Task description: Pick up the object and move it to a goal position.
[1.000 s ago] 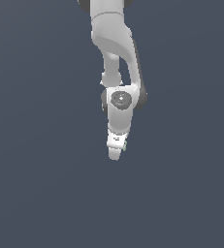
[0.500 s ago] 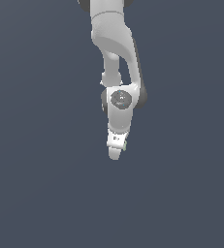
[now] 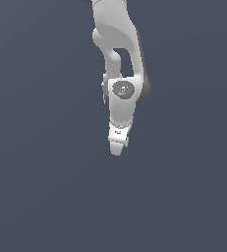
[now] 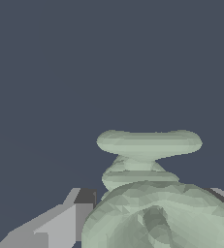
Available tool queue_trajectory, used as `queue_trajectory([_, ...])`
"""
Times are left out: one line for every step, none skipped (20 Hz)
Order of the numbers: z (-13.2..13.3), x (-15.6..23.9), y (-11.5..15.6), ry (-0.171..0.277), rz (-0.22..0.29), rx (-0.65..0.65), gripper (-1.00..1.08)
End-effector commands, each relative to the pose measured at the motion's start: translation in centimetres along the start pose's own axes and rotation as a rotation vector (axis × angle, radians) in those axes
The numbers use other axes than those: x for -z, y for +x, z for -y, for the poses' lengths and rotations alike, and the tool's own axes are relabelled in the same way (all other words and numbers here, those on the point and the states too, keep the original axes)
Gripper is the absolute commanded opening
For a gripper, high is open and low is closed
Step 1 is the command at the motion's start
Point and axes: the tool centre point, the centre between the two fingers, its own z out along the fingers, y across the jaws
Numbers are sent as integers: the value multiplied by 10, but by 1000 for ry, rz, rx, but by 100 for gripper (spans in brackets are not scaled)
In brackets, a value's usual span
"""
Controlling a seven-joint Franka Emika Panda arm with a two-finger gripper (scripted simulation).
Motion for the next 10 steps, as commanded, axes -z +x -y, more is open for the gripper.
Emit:
queue_trajectory([7,14,-1,-1,1,0,-100])
queue_trajectory([10,20,-2,-1,1,0,-100])
queue_trajectory([14,27,-3,-1,1,0,-100])
queue_trajectory([18,34,-3,-1,2,0,-100])
queue_trajectory([21,41,-4,-1,2,0,-100])
queue_trajectory([26,49,-5,-1,2,0,-100])
queue_trajectory([30,57,-5,-1,2,0,-100])
queue_trajectory([34,65,-6,-1,2,0,-100])
queue_trajectory([38,73,-7,-1,2,0,-100])
queue_trajectory([42,81,-7,-1,2,0,-100])
